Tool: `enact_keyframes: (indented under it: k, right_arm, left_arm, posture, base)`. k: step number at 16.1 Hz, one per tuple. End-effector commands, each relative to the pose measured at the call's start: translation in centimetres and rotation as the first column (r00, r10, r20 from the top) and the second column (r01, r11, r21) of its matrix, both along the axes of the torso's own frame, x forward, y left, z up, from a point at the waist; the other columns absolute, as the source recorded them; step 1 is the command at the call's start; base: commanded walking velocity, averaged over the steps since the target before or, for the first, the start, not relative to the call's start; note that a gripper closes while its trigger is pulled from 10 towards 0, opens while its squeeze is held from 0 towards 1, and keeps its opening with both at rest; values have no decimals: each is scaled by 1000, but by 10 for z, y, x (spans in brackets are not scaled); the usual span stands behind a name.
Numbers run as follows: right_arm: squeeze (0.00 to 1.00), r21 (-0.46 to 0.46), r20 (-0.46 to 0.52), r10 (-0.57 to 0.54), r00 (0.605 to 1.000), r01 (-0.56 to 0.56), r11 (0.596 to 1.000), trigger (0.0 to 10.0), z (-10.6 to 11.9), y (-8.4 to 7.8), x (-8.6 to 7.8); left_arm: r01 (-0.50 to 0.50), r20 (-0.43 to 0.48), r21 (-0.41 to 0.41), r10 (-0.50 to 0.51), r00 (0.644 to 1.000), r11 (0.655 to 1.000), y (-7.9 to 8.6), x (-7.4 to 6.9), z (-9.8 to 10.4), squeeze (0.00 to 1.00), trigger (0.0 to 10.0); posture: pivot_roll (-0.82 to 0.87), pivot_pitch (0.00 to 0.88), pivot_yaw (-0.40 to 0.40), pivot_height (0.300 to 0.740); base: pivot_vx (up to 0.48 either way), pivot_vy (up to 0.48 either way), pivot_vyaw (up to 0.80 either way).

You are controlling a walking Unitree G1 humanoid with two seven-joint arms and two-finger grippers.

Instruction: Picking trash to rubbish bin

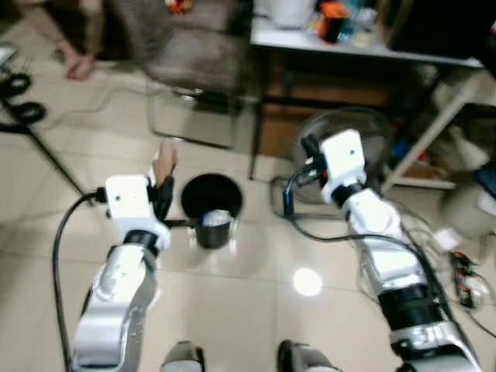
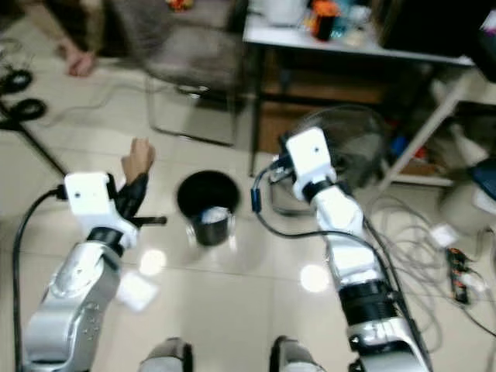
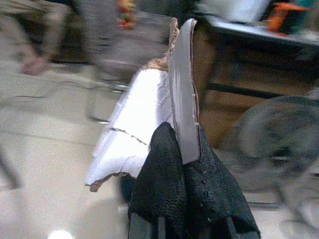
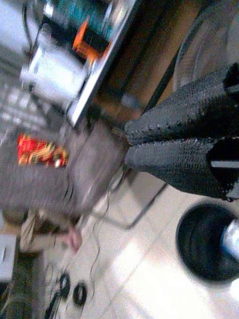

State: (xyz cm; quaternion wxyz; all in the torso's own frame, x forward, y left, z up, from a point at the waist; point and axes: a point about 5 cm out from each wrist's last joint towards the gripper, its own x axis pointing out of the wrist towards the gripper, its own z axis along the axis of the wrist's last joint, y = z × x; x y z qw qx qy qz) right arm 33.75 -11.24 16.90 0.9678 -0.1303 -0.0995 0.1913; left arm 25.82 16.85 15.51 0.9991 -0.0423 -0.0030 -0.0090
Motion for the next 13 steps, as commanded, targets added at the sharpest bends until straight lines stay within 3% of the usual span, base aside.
enact_keyframes:
  k: [1,5,11,13]
  right_arm:
    - [0,-14,7,-22,1000,22,1000,10000,2,-7,1]
    - [0,-12,4,-24,1000,24,1000,10000,1,-7,1]
    - [0,-12,1,-26,1000,26,1000,10000,0,-6,1]
    - [0,-12,4,-25,1000,25,1000,10000,1,-6,1]
  left_arm:
    - [0,-15,-2,0,1000,1000,-3,0,-3,0,10000]
    - [21,5,1,-21,1000,1000,-6,1,-1,0,10000]
    - [39,28,12,-39,999,999,-9,4,3,0,10000]
    - [40,24,11,-40,999,999,-9,5,2,0,10000]
  posture:
    - [-34,186,-18,740]
    - [-33,186,-16,740]
    - [-33,187,-15,740]
    - [-33,187,-15,740]
  base:
    - [0,337,0]
    - [0,83,-100]
    - [0,0,-776]
    - [0,0,0]
